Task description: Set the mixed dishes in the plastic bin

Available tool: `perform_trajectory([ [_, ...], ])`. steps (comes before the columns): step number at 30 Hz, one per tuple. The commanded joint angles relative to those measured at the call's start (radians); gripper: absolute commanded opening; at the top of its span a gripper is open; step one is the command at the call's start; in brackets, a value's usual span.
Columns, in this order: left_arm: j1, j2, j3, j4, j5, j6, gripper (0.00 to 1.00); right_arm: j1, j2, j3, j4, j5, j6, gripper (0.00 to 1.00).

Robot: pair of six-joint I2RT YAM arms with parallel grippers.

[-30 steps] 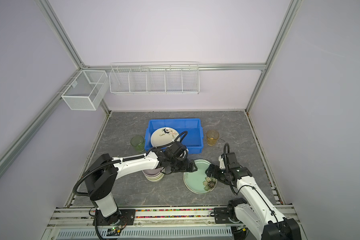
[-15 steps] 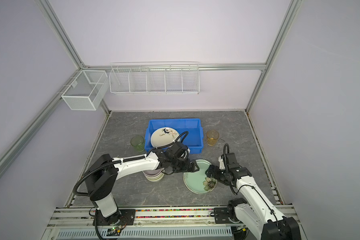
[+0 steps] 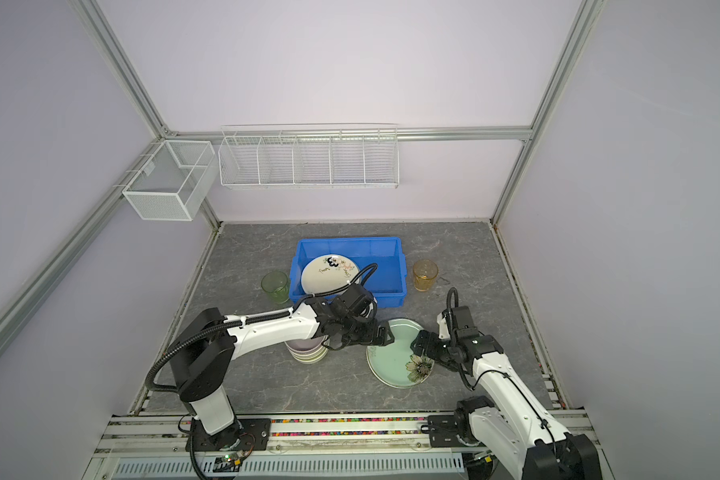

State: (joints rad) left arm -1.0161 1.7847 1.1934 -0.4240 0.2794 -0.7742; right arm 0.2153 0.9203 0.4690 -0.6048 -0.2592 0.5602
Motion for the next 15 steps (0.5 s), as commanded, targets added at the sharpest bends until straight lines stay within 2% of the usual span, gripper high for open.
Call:
perform_trajectory([
  [1,-0.007,-0.009,0.021,-0.035,-0.044,0.018,1.0,-0.004,-0.031,-0.018,-0.006,-0.003,-0.009,0.9],
  [15,-0.015,0.045,0.029,0.028,0.023,-0.009,1.0,-0.004,-0.017,-0.044,0.059,-0.075,-0.012,0.91],
])
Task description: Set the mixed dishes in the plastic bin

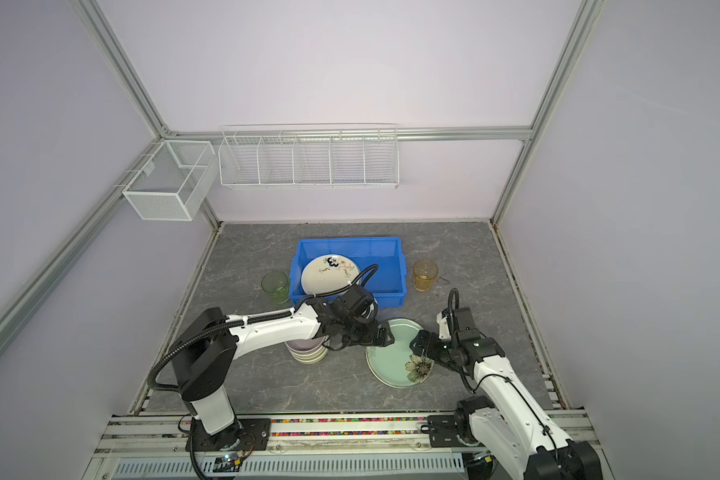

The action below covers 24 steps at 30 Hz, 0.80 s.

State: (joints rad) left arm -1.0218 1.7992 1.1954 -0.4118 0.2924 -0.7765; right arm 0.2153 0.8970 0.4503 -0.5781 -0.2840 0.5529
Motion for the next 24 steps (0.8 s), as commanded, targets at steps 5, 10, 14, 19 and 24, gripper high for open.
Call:
perform_trajectory([
  [5,-0.011,0.044,0.02,0.026,0.019,-0.009,1.0,-0.002,0.017,-0.025,0.046,-0.068,-0.011,0.91],
  [10,-0.013,0.042,0.028,0.042,0.038,-0.019,1.0,-0.003,0.025,-0.027,0.068,-0.085,-0.011,0.91],
  [14,-0.016,0.039,0.034,0.06,0.061,-0.032,1.0,-0.003,0.023,-0.022,0.076,-0.094,-0.009,0.92],
  [19,-0.021,0.032,0.044,0.071,0.077,-0.044,1.0,0.001,0.01,-0.011,0.05,-0.066,-0.009,0.93],
  [24,-0.024,0.027,0.05,0.09,0.095,-0.057,1.0,0.002,-0.02,-0.003,0.017,-0.041,-0.008,0.93],
])
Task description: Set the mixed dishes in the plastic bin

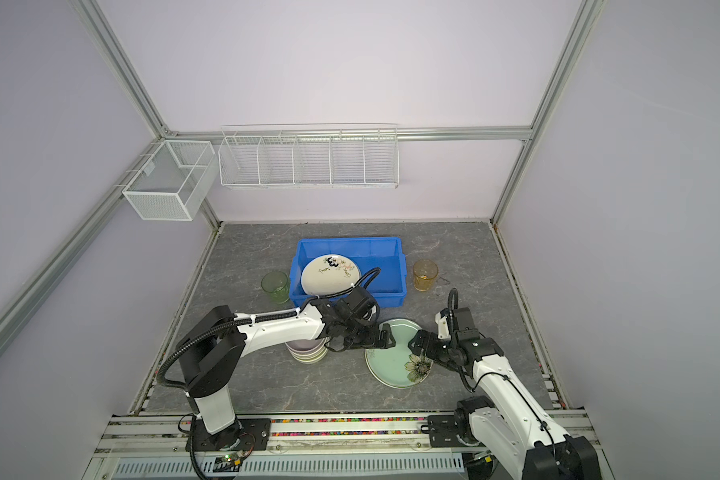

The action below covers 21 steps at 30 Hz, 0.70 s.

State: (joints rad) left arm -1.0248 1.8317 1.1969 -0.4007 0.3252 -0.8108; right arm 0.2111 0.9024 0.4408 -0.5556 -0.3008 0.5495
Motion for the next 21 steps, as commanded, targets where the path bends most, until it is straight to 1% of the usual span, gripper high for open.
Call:
perform_trajectory([
  [1,-0.021,-0.005,0.049,0.088,0.068,-0.027,1.0,0.006,-0.028,0.012,-0.021,-0.009,-0.004,0.93],
  [4,-0.025,0.001,0.053,0.105,0.08,-0.038,1.0,0.008,-0.039,0.022,-0.064,0.037,-0.003,0.93],
  [13,-0.029,-0.003,0.056,0.084,0.061,-0.027,1.0,0.011,-0.062,0.024,-0.082,0.081,0.026,0.92],
  [21,-0.029,0.032,0.071,0.069,0.052,-0.006,1.0,0.014,-0.071,0.026,-0.083,0.076,0.027,0.91],
])
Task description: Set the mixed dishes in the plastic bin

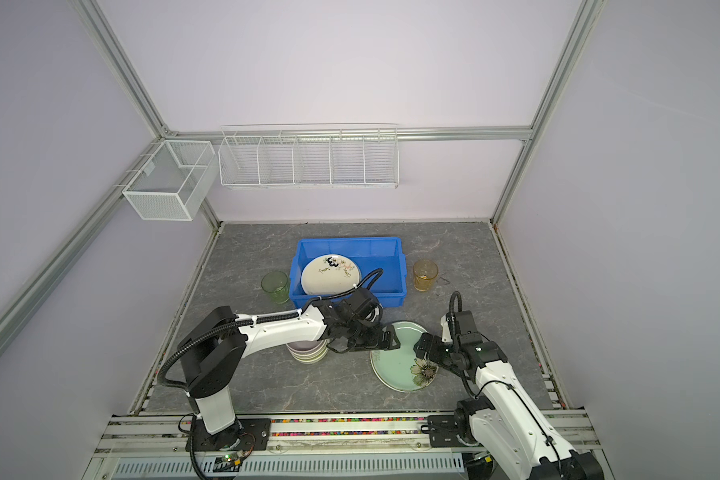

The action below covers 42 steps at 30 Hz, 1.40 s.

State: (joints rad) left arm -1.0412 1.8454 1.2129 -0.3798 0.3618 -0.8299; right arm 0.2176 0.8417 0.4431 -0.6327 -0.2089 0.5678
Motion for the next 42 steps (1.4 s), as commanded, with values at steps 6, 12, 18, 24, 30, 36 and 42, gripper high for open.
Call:
perform_trajectory([
  [6,-0.013,0.018,0.071,0.001,-0.011,0.038,1.0,0.016,-0.028,0.025,-0.017,-0.009,0.018,0.91],
  [12,-0.013,-0.014,0.077,-0.078,-0.07,0.065,1.0,0.029,-0.031,0.028,-0.025,0.009,0.024,0.91],
  [18,-0.013,-0.019,0.066,-0.096,-0.081,0.068,1.0,0.04,-0.03,0.026,-0.02,0.01,0.027,0.91],
  [24,-0.013,-0.021,0.047,-0.082,-0.071,0.058,1.0,0.057,-0.045,0.027,-0.029,0.033,0.039,0.91],
  [30,-0.012,-0.019,0.033,-0.066,-0.059,0.046,1.0,0.081,-0.061,0.029,-0.04,0.077,0.056,0.91],
  [36,-0.012,-0.019,0.025,-0.055,-0.054,0.041,1.0,0.089,-0.018,0.014,0.004,0.036,0.056,0.91],
  [42,-0.013,-0.023,0.004,-0.023,-0.034,0.026,1.0,0.095,0.023,-0.012,0.074,-0.007,0.071,0.91],
])
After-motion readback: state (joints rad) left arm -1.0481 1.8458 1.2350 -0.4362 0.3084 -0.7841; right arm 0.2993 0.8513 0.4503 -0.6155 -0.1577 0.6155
